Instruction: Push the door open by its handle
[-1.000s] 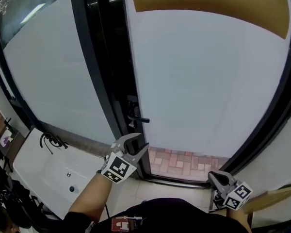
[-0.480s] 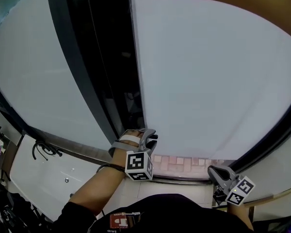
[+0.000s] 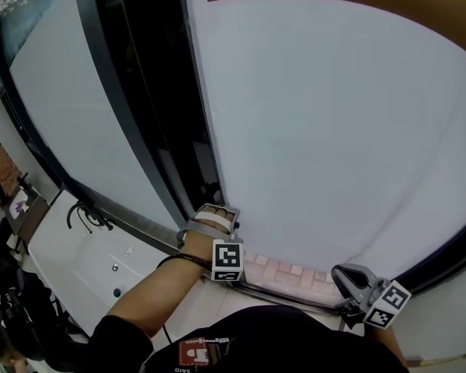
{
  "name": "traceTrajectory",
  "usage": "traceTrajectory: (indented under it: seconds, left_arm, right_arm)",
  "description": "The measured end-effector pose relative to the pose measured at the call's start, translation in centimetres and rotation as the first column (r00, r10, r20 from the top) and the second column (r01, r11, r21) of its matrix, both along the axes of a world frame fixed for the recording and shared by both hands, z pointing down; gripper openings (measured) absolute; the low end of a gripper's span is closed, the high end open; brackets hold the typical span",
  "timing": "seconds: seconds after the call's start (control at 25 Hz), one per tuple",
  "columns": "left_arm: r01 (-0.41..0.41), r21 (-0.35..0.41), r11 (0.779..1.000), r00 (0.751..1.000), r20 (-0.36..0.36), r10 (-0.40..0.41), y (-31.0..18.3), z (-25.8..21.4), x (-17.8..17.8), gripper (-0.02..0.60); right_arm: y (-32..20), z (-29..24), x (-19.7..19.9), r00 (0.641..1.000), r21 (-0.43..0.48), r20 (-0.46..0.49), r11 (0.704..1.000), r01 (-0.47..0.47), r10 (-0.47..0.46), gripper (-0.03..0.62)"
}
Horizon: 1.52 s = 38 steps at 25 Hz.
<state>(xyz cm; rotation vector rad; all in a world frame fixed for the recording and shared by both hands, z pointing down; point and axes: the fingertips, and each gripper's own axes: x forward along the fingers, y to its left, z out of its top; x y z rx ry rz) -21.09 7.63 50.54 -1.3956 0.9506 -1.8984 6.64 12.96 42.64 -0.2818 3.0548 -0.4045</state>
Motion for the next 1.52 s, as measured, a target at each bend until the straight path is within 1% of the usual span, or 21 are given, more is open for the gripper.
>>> traceTrajectory:
  seconds: [0.04, 0.08, 0.24, 0.48, 0.68, 0.76, 0.8, 0.88, 1.04, 1.12, 1.2, 1.32, 1.4, 1.52]
  left_arm:
    - [0.003, 0.009, 1.000, 0.999, 0.033, -0.004, -0.2, 0.1, -0.1, 0.165]
    - [0.007, 0.014, 1.000, 0.999, 0.046, -0.008, -0.3, 0.1, -0.1, 0.127]
    - [-0.007, 0.046, 0.999, 0.997, 0.075, 0.004, -0.5, -0.4, 0.1, 0.120]
    - [-0.029, 0.095, 0.995, 0.996, 0.091, 0.021, -0.9, -0.5, -0.2, 0.071]
    - [-0.043, 0.093, 0.995, 0.994, 0.103, 0.034, -0.7, -0.4, 0.0, 0.067]
    - [-0.053, 0.091, 0.994, 0.990, 0.133, 0.041, -0.7, -0.1, 0.1, 0.067]
    - [-0.060, 0.095, 0.994, 0.986, 0.158, 0.045, -0.8, 0.0, 0.2, 0.049]
    - [-0.072, 0.101, 0.992, 0.981, 0.188, 0.052, -0.8, 0.2, 0.5, 0.040]
    - [-0.086, 0.118, 0.989, 0.981, 0.185, 0.063, -0.8, -0.1, 0.9, 0.035]
    - [-0.097, 0.136, 0.986, 0.977, 0.203, 0.068, -1.0, -0.5, 0.9, 0.027]
    - [-0.103, 0.125, 0.987, 0.968, 0.242, 0.070, -1.0, -0.2, 0.5, 0.020]
    - [-0.090, 0.059, 0.994, 0.944, 0.322, 0.066, -0.7, 1.5, -0.7, 0.020]
    - [-0.091, 0.057, 0.994, 0.944, 0.321, 0.068, -1.1, 1.9, -1.1, 0.022]
    - [-0.103, 0.077, 0.992, 0.953, 0.294, 0.076, -2.9, 2.0, -1.2, 0.023]
  right_arm:
    - [-0.3, 0.0, 0.1, 1.000, -0.007, 0.008, 1.000, 0.011, -0.011, 0.000]
    - [-0.4, 0.1, 0.1, 1.000, -0.014, 0.014, 1.000, 0.022, -0.021, 0.000]
    - [-0.6, 0.5, -0.6, 0.998, -0.031, 0.021, 0.998, 0.058, -0.057, 0.000]
    - [-1.4, 1.3, -2.6, 0.995, -0.043, 0.030, 0.994, 0.101, -0.100, 0.000]
    - [-2.1, 0.9, -3.6, 0.993, -0.030, 0.037, 0.993, 0.113, -0.112, 0.000]
    - [-2.3, 0.7, -3.9, 0.992, -0.024, 0.040, 0.993, 0.118, -0.117, 0.000]
    - [-2.4, 0.6, -4.0, 0.992, -0.022, 0.043, 0.992, 0.121, -0.120, 0.000]
    - [-2.2, 0.4, -4.0, 0.991, -0.021, 0.050, 0.992, 0.125, -0.124, 0.000]
    - [-2.3, 0.6, -3.5, 0.991, -0.033, 0.051, 0.992, 0.125, -0.123, 0.000]
    - [-2.4, 0.7, -3.4, 0.991, -0.039, 0.052, 0.991, 0.126, -0.124, 0.000]
    - [-2.6, 0.4, -3.3, 0.990, -0.035, 0.057, 0.991, 0.129, -0.127, 0.000]
    - [-2.4, 0.2, -3.1, 0.989, -0.019, 0.068, 0.991, 0.136, -0.134, 0.000]
    - [-2.5, 0.2, -2.8, 0.988, -0.014, 0.074, 0.991, 0.136, -0.135, 0.000]
    - [-3.0, 0.6, -2.1, 0.988, -0.020, 0.069, 0.990, 0.137, -0.136, 0.000]
